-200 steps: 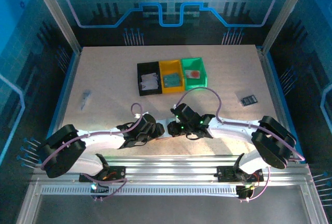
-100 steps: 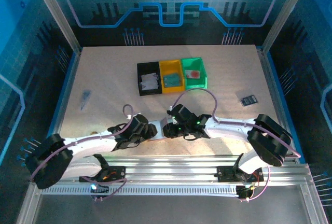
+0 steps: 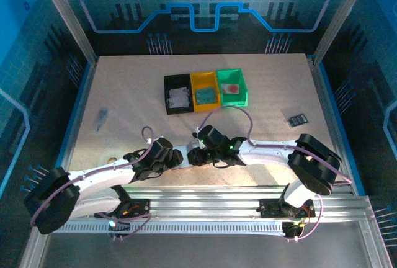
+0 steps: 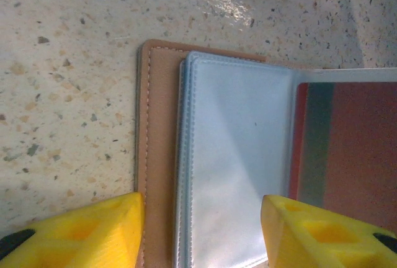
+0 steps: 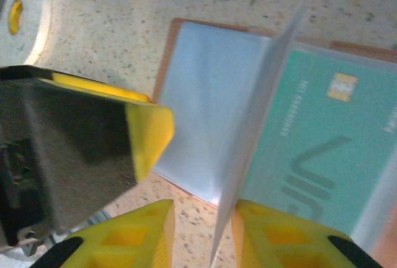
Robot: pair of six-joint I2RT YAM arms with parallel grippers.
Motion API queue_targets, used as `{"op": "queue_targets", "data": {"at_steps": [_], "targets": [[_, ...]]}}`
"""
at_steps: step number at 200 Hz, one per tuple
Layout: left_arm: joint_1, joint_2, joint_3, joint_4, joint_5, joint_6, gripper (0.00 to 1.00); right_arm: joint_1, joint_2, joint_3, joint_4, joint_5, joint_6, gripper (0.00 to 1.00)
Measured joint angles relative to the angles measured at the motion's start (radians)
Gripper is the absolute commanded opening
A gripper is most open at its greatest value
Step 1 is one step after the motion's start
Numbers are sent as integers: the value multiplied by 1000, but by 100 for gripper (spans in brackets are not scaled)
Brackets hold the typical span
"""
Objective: Take the credit cards out of the card holder
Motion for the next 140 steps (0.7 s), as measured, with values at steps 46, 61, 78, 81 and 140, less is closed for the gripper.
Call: {"op": "queue_targets", "data": {"at_steps": [46, 61, 78, 81, 140], "targets": [[10, -160, -12, -84, -10, 0, 55, 16, 26, 39, 15, -7, 0, 31], [11, -226, -12, -109, -19, 0, 56, 22, 39, 52, 18, -10, 0, 31], [14, -294, -12, -150, -29, 0, 57, 33, 54, 64, 27, -16, 0, 31], [15, -303, -12, -158, -31, 0, 57, 34, 57, 66, 28, -16, 1, 31], [31, -383, -11, -265, -63, 2, 58, 53, 94, 92, 47, -19, 8, 32]]}}
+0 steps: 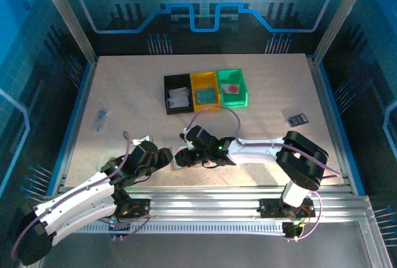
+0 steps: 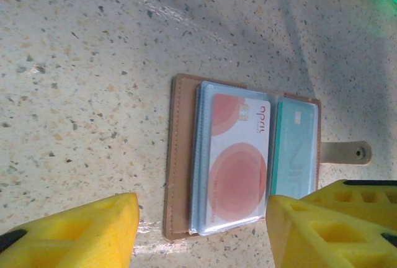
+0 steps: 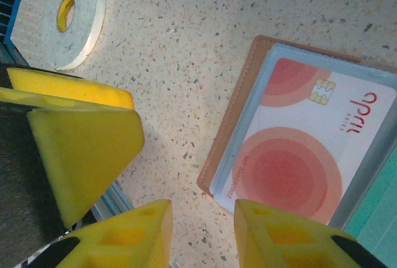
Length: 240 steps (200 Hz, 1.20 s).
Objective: Take the credit cards out of the card holder
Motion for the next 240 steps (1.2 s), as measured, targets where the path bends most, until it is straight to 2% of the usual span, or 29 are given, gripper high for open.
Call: {"op": "queue_targets", "data": {"at_steps": [29, 65, 152, 217, 240], "targets": [[8, 40, 0, 5, 6, 1, 58, -32, -27, -53, 25, -5, 17, 32], [12, 178, 11, 20, 36, 27, 57, -95, -35, -77, 13, -16, 19, 32], [18, 436, 124, 27, 72, 96, 56, -110, 35, -77, 28, -65, 31, 26], [18, 542, 188, -15, 72, 129, 55, -118, 60, -74, 34, -84, 45, 24], [18, 566, 200, -26, 71, 133, 52, -121, 71, -67, 40, -87, 45, 24]]}}
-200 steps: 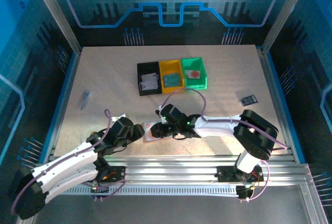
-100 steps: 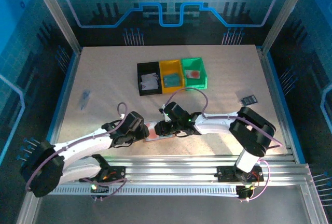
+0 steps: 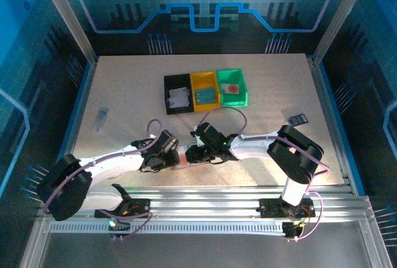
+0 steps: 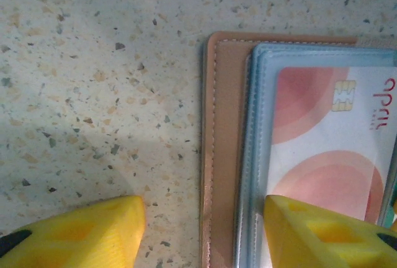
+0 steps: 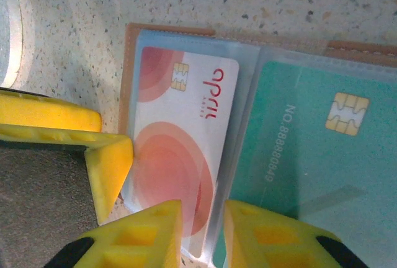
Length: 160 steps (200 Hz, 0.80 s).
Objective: Take the credit cards out of the card holder
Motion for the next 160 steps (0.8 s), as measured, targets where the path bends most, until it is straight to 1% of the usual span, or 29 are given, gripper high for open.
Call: {"op": "queue_targets", "data": {"at_steps": [31, 91, 160], "targets": [[1, 16, 4, -5, 0, 0, 50, 0, 5, 5, 8, -4, 4, 23], [3, 18, 2, -2, 0, -1, 50, 0, 3, 5, 14, -3, 4, 23], [6, -11, -31, 35, 3, 0, 50, 0, -13, 5, 51, -3, 3, 25]]}}
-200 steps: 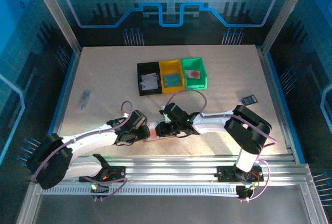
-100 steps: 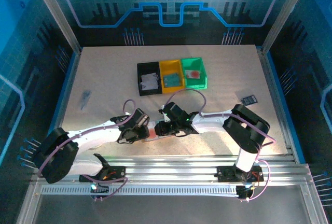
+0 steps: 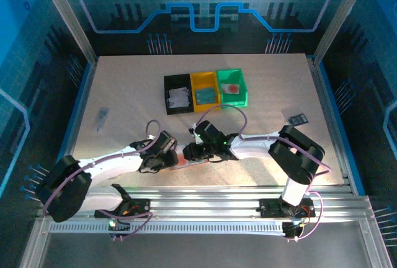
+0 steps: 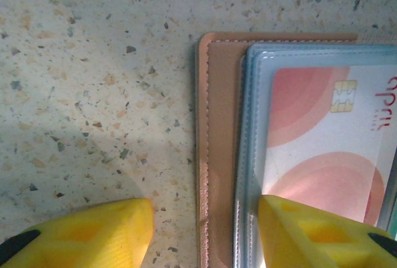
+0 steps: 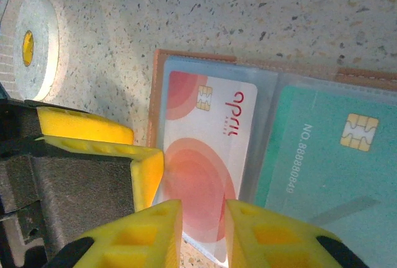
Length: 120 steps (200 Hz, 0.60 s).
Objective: Take the credit cards out of the card holder
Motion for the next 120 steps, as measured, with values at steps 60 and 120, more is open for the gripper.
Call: {"op": "queue_targets", "data": {"at_steps": [60, 120], "targets": [[0, -3, -7, 9, 0, 0, 49, 0, 29, 28, 0, 5, 0, 26], [1, 0, -12, 16, 2, 8, 49, 0, 49, 37, -1, 15, -4, 25]]}}
